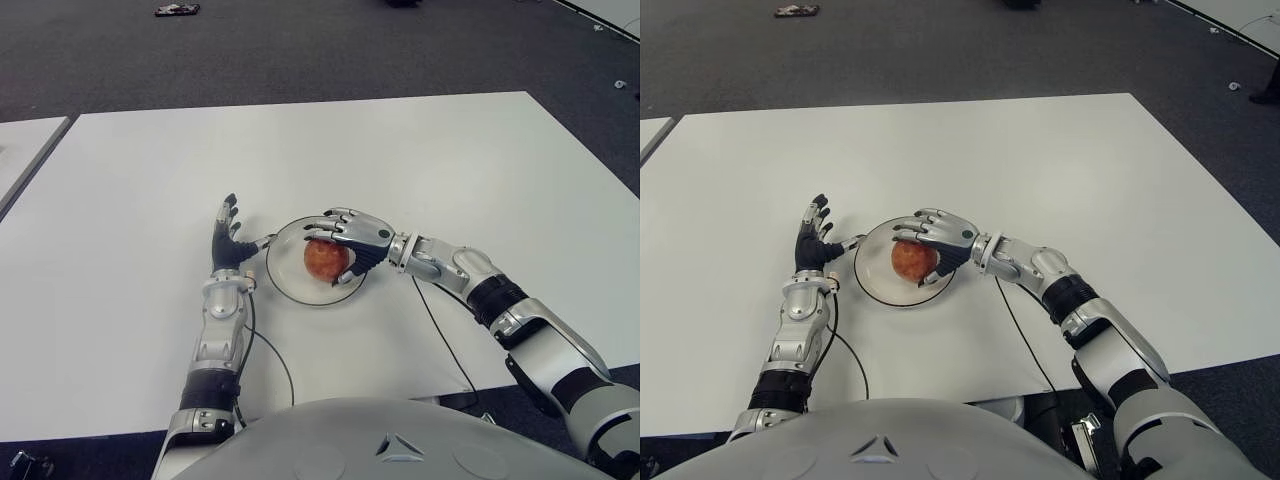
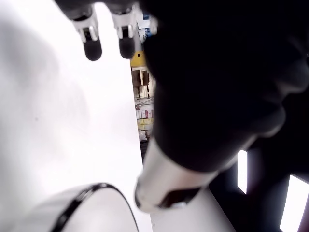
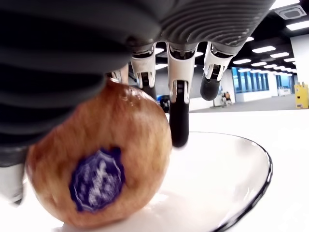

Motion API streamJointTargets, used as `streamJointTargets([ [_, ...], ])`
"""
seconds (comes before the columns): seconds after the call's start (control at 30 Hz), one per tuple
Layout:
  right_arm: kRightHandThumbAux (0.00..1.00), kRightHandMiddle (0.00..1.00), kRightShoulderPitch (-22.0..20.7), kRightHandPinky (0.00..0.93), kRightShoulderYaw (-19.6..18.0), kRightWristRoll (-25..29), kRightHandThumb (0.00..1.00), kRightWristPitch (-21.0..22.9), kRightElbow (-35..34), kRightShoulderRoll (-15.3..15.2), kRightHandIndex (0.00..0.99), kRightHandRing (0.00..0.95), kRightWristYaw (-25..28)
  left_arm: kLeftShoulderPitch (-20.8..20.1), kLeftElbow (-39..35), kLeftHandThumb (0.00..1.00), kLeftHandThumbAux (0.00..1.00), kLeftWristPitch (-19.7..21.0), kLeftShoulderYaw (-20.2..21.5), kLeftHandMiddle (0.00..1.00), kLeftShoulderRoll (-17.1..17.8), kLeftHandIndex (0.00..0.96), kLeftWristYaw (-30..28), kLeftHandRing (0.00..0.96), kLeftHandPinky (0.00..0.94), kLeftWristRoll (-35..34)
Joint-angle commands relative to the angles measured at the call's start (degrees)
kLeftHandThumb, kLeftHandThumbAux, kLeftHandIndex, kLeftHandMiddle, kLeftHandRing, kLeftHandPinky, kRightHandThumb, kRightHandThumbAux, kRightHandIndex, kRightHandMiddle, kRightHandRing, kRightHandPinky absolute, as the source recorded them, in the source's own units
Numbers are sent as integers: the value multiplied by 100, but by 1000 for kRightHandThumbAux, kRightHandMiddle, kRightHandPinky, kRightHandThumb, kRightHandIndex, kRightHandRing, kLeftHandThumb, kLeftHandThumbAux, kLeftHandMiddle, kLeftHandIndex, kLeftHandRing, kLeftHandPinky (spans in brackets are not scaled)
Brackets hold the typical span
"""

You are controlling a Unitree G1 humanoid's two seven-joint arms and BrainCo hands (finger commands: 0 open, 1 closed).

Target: Put the apples into the plate.

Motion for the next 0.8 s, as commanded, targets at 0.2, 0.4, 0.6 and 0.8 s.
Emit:
streamJointTargets([
  [0.2, 535, 0, -83, 0, 32, 88, 35, 35, -46, -58, 0, 0, 311, 27, 33, 0, 372, -64, 6, 0, -3, 0, -31, 0, 34, -17],
  [0.4, 559, 0, -65, 0, 7, 121, 39, 34, -82, -71, 0, 0, 404, 25, 40, 0, 371, -63, 2, 0, 2, 0, -28, 0, 33, -5],
  [0.6, 573, 0, -53, 0, -5, 153, 35, 35, -101, -78, 0, 0, 452, 16, 48, 0, 373, -29, 0, 0, 12, 0, -31, 0, 30, 4],
  [0.8, 587, 0, -30, 0, -25, 208, 32, 40, -116, -83, 0, 0, 478, 27, 36, 0, 378, 1, 6, 0, -4, 0, -1, 0, 31, 12],
])
